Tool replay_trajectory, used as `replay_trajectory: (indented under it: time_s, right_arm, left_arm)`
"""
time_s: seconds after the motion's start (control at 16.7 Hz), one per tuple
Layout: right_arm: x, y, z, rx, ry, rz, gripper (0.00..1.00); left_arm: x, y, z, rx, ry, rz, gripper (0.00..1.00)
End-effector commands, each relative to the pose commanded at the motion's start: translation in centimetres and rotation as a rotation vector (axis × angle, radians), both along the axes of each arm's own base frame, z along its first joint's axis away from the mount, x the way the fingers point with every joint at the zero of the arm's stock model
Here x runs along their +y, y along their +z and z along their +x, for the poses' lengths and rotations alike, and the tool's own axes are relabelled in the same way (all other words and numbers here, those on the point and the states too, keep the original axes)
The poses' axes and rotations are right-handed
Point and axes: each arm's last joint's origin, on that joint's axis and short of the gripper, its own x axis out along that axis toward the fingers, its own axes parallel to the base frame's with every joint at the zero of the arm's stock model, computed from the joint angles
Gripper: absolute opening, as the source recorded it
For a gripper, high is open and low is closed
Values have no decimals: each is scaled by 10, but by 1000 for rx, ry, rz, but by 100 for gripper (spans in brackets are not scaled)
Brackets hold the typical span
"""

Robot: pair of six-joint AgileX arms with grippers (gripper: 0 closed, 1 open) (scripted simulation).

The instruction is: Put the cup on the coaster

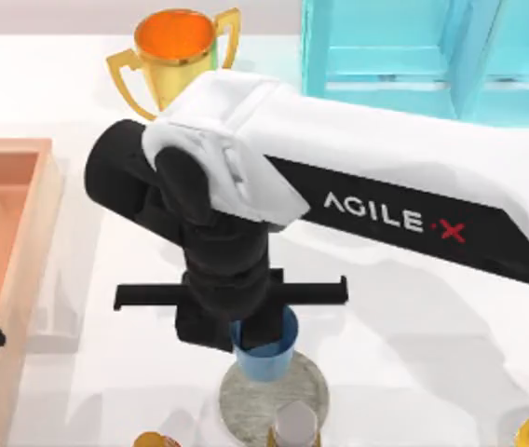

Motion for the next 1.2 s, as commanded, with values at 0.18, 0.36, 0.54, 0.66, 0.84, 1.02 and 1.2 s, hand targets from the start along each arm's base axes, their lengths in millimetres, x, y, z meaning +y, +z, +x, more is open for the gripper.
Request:
replay_trajectory:
  time_s: [0.18,0.36,0.54,0.66,0.84,1.02,1.2]
  right_arm:
    - [-2,0,1,-1,-7,-1,0]
    - [-2,-17,0,-2,1,-3,0]
    - [-5,-46,0,3,0,-2,0]
    - [-9,-60,0,1,-1,1,0]
    - [-10,-64,-1,0,0,0,0]
    - [-10,-64,-1,0,0,0,8]
    - [-10,-64,-1,0,0,0,30]
  left_arm:
    - [0,0,0,0,0,0,100]
    - [0,0,0,0,0,0,100]
    - [0,0,0,0,0,0,100]
    - [0,0,0,0,0,0,100]
    - [0,0,0,0,0,0,100]
    - [0,0,0,0,0,0,100]
    - [0,0,0,0,0,0,100]
